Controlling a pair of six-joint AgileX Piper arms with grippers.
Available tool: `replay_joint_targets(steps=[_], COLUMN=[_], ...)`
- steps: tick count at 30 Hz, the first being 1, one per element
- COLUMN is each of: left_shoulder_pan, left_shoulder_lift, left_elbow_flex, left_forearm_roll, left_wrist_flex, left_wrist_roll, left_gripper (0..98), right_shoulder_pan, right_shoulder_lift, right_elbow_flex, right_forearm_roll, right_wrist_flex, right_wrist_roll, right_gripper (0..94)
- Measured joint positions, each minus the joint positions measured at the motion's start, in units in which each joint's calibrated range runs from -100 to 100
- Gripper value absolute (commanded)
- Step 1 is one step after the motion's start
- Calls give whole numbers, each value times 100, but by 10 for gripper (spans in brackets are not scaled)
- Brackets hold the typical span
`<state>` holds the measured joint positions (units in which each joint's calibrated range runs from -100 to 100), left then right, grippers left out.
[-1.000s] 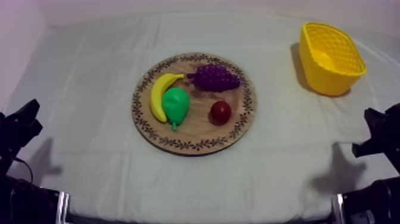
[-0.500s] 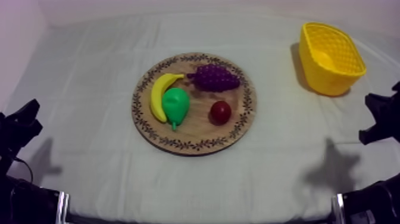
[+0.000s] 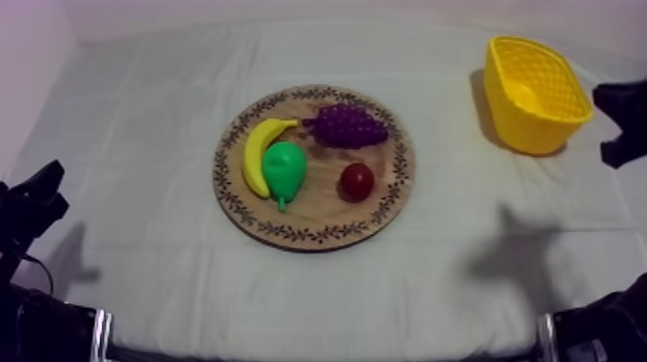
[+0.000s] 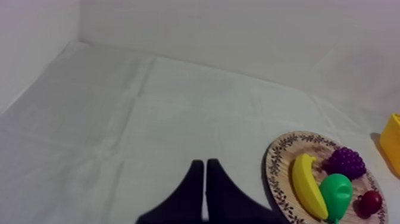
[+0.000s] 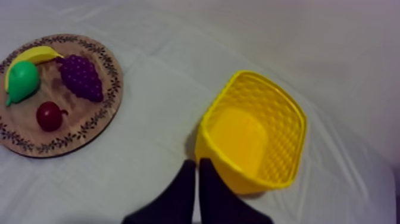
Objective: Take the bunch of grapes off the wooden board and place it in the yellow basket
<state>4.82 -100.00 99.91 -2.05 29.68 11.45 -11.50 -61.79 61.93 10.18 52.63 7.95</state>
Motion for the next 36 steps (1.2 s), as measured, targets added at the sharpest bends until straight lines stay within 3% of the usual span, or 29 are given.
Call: replay_joint_targets(steps=[20, 25, 36], left_shoulder_pan=[0, 0, 0], left_shoulder_lift=[0, 0, 0], left_elbow_flex=[0, 0, 0], left_forearm_roll=[0, 0, 0], left_wrist_flex=[0, 0, -8], left_wrist_roll=[0, 0, 0], left_gripper=[1, 1, 1], right_shoulder_pan=[-1218, -1457, -1734], right_shoulder_lift=[2400, 2834, 4049], right_elbow_flex=[-3173, -3495, -4231], right_forearm_roll=[121, 31, 103], right_wrist_flex=[1868, 2082, 2342], right_wrist_roll=[-23, 2, 296], right_gripper=[3, 3, 3])
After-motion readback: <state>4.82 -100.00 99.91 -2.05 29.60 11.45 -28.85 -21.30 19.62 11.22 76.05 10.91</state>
